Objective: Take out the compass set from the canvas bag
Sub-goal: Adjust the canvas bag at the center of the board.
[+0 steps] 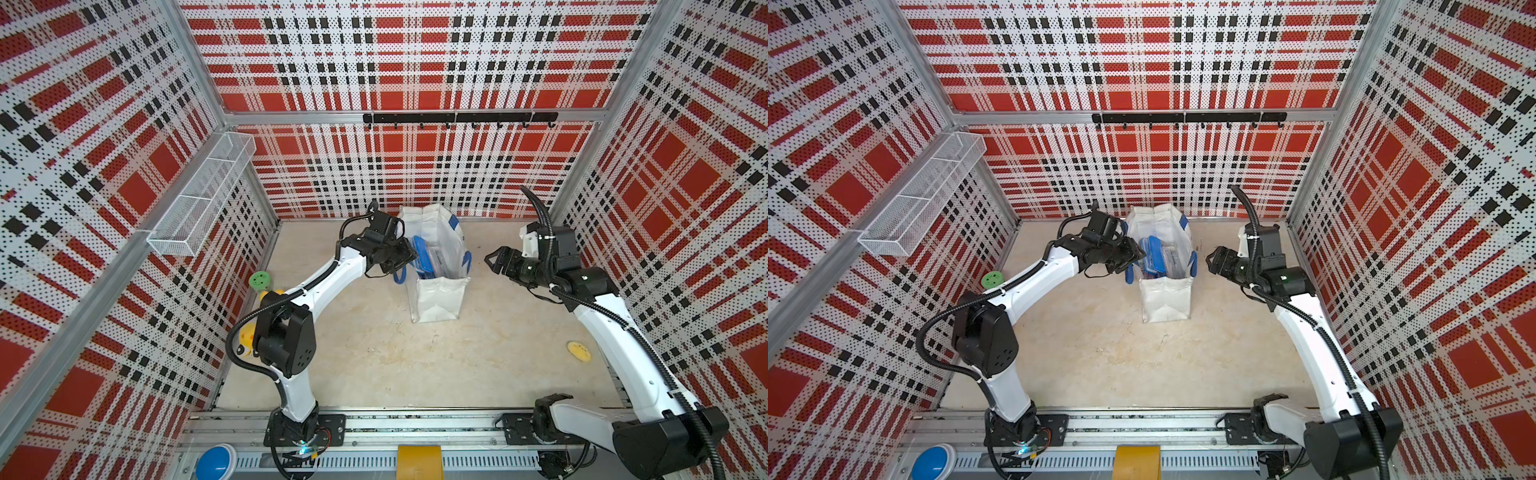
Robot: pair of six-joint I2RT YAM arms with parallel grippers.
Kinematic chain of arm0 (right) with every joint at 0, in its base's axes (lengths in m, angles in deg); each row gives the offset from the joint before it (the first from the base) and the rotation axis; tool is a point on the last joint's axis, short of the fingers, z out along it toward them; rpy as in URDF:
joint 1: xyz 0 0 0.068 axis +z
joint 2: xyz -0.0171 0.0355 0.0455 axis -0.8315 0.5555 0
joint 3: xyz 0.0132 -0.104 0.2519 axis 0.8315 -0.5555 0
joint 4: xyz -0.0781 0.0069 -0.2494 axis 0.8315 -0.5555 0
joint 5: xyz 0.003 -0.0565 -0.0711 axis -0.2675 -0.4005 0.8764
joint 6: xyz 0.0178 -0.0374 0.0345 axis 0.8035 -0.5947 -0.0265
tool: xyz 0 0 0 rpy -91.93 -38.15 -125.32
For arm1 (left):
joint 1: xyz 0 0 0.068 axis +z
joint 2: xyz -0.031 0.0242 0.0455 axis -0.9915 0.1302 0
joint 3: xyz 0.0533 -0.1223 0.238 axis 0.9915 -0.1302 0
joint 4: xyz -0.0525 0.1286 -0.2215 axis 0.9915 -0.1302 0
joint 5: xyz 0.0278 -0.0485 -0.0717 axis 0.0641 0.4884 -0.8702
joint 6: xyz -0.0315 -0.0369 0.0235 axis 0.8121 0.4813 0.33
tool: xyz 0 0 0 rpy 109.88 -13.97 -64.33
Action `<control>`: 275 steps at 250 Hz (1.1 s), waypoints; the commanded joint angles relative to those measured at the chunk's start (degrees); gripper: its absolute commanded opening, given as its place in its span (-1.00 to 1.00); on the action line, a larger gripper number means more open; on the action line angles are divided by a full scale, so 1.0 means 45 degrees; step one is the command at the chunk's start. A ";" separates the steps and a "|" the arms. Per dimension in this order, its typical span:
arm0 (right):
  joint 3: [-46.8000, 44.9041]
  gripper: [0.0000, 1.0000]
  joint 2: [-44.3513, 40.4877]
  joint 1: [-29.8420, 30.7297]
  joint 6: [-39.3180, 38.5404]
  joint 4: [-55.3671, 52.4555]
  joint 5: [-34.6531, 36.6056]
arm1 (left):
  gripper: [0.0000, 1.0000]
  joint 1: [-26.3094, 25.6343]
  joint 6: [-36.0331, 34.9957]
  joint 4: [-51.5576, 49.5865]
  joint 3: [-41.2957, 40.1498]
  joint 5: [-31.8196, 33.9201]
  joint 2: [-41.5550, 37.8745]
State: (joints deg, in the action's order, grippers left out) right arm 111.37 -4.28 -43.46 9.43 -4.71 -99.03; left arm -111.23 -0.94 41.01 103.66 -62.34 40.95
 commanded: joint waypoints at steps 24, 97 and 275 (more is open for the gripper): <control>0.0350 0.53 0.0163 0.0203 -0.0032 0.0413 -0.0081 | -0.96 0.0122 -0.0117 -0.0566 0.1364 -0.0573 0.0777; 0.0356 0.61 0.0469 0.0359 0.0434 0.1317 -0.0691 | -1.00 0.0613 -0.2023 -0.2600 0.3980 -0.0982 0.1429; 0.4293 0.17 0.6823 0.0359 0.1131 0.2422 -0.1104 | -1.00 0.0723 -0.3720 -0.4112 0.6024 -0.1431 0.2321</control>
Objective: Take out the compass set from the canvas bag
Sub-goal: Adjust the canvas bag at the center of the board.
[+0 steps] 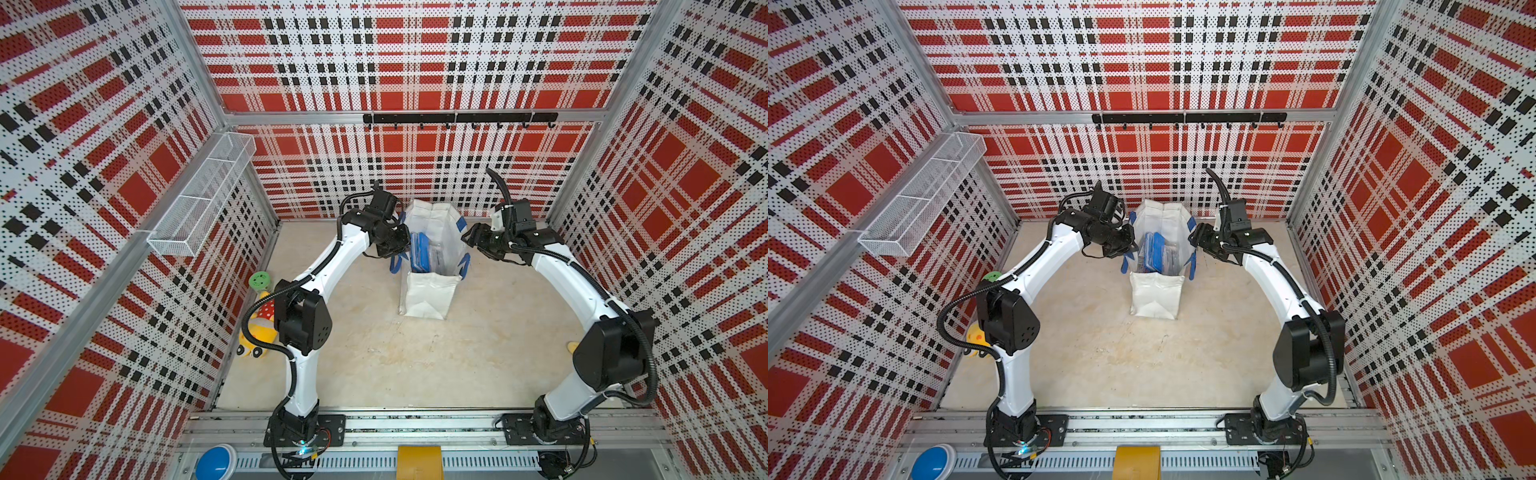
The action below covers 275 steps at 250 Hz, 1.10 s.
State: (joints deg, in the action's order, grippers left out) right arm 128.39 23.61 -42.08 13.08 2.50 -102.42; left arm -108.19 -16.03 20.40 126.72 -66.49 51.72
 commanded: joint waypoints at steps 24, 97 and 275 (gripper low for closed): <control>0.0576 -0.20 0.0973 0.0062 0.0535 0.1045 -0.0650 | -1.00 0.0064 -0.0480 0.0418 0.1106 -0.0480 0.0005; -0.0933 -0.93 -0.0266 0.0852 0.1018 0.2022 -0.0813 | -1.00 0.0353 -0.1450 -0.1142 0.3671 0.0492 0.0398; -0.8061 -0.36 -0.4311 0.3939 0.3180 0.4966 0.1164 | -1.00 -0.1062 -0.3271 0.2750 -0.2920 0.0944 -0.4112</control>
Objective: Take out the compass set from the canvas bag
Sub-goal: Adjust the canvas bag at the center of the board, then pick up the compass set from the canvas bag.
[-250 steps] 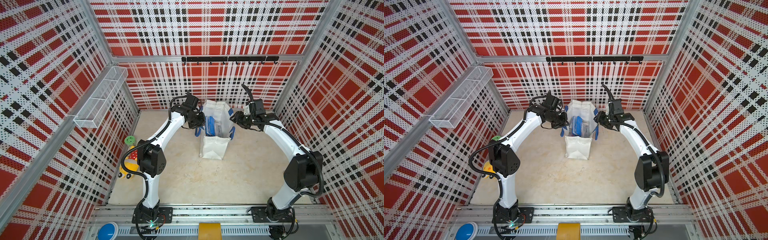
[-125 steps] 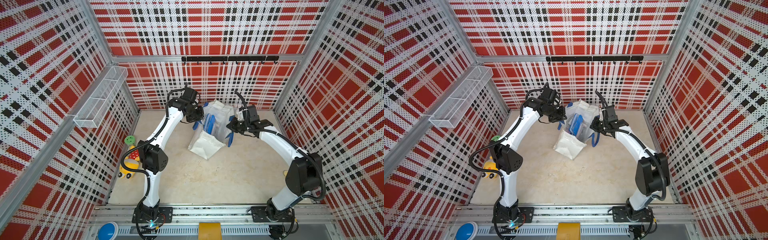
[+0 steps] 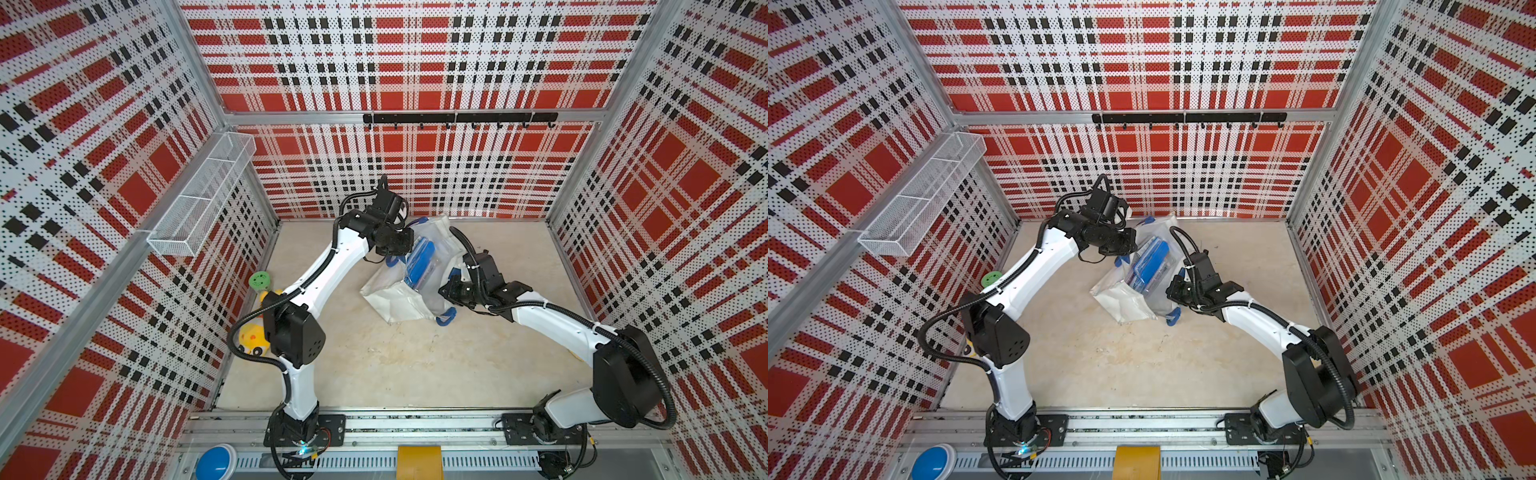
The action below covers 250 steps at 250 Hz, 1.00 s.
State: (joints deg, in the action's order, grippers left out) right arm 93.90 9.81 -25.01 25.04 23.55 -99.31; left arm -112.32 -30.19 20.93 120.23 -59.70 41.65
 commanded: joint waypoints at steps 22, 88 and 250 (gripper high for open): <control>-0.0495 -0.01 -0.2429 0.0143 0.0576 -0.0491 0.1201 | -1.00 -0.0192 -0.0030 0.3356 -0.2428 -0.0752 -0.2581; 0.0444 0.16 -0.5155 0.0218 0.0278 -0.3630 0.2826 | -1.00 -0.0507 0.0277 0.3298 -0.2852 -0.0793 -0.2628; 0.2878 0.13 0.0955 0.0946 0.1783 -0.3150 0.1756 | -1.00 -0.0802 0.0614 0.3515 -0.2571 -0.1061 -0.2065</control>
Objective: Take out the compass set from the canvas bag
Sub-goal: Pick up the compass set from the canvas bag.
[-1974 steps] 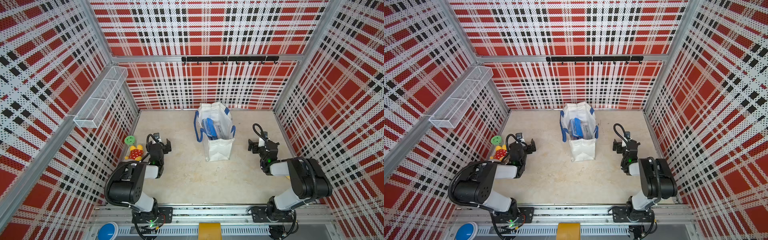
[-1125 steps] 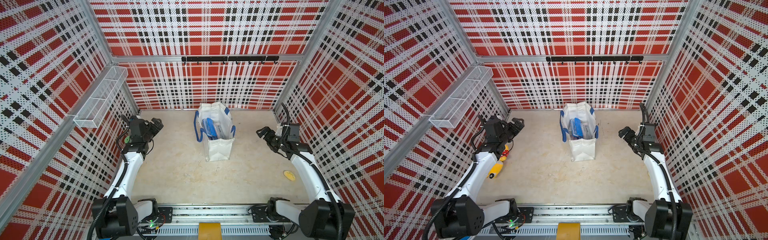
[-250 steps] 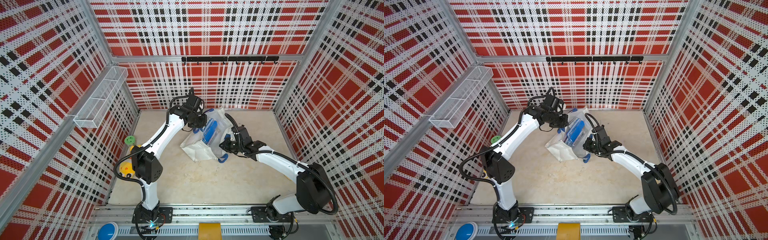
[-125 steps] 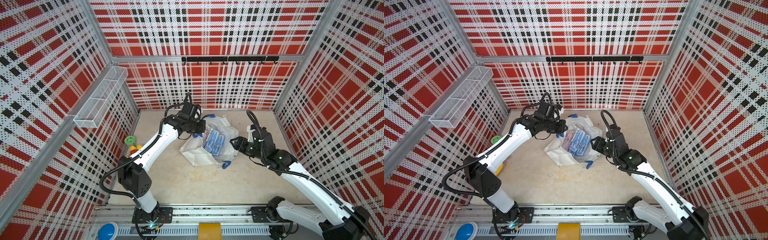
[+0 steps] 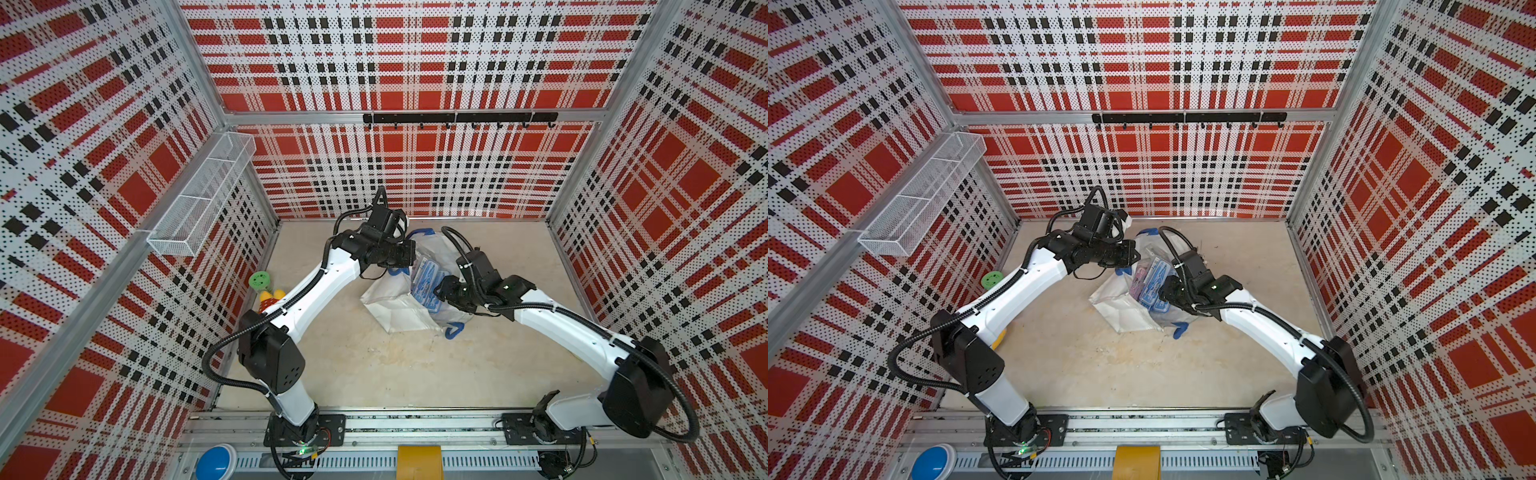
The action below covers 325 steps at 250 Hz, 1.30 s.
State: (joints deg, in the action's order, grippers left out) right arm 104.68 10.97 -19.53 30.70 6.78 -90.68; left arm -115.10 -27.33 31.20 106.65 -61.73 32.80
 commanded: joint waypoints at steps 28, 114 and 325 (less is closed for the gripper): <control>0.0198 0.14 0.1283 -0.0641 0.0877 0.1307 -0.0443 | -1.00 -0.0186 0.0009 0.1251 0.0305 -0.0721 -0.0103; 0.0350 0.27 0.2508 -0.1121 0.1013 0.1558 -0.0461 | -1.00 -0.0201 0.0037 0.1284 0.0160 -0.0834 -0.0162; -0.0188 -0.35 0.3786 -0.1444 0.0664 0.5856 -0.2270 | -1.00 -0.0094 0.0115 0.1152 0.0013 -0.0923 -0.0038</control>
State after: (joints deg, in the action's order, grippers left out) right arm 104.92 28.92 -26.59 33.34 27.57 -98.22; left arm -115.10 -26.87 31.53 106.41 -62.78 33.52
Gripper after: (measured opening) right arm 0.374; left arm 0.063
